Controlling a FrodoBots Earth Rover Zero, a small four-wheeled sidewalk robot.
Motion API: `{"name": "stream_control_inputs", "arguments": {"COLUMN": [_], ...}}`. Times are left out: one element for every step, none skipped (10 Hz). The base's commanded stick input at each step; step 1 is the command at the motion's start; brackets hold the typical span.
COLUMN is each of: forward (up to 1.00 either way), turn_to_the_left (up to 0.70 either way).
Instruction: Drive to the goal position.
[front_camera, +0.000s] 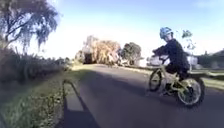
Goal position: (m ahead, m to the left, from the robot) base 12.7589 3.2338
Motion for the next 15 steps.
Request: {"name": "stream_control_inputs", "arguments": {"forward": [1.0,1.0,1.0,1.0,1.0,1.0,1.0,1.0,1.0,1.0,1.0,1.0,1.0,1.0,1.0], "turn_to_the_left": [0.0,0.0,0.0,0.0,0.0,0.0,0.0,0.0,0.0,0.0,0.0,0.0,0.0,0.0,0.0]}}
